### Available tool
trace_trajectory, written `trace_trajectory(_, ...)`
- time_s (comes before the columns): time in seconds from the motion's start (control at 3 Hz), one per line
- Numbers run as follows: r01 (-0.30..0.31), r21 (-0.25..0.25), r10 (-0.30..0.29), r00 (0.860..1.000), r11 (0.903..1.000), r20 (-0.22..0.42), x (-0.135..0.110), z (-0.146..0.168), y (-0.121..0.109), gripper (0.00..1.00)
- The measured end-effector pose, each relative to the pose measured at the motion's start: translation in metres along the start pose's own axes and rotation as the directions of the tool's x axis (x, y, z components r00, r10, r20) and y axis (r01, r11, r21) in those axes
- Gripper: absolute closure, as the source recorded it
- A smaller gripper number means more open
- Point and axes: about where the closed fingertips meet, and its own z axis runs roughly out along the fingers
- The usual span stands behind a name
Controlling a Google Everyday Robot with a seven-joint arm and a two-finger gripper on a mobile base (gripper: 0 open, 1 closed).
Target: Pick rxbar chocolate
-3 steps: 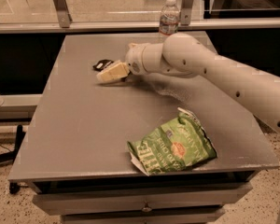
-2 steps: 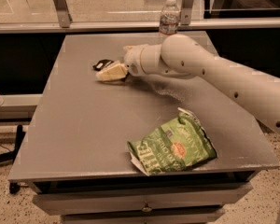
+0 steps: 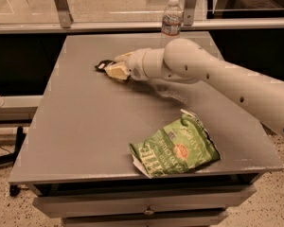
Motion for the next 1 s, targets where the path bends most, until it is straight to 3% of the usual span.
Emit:
trace_trajectory(0.33,-0.013,-0.012,0.013,1.0,0.9998,-0.008,0.006,0.0,0.006,0.87)
trace_trajectory(0.67,-0.012,-0.025,0.012,1.0,0.9996,-0.003,0.002,-0.006,0.007,1.0)
trace_trajectory(1.0,0.015,-0.022,-0.015,1.0,0.9996,0.026,-0.019,-0.024,-0.005,1.0)
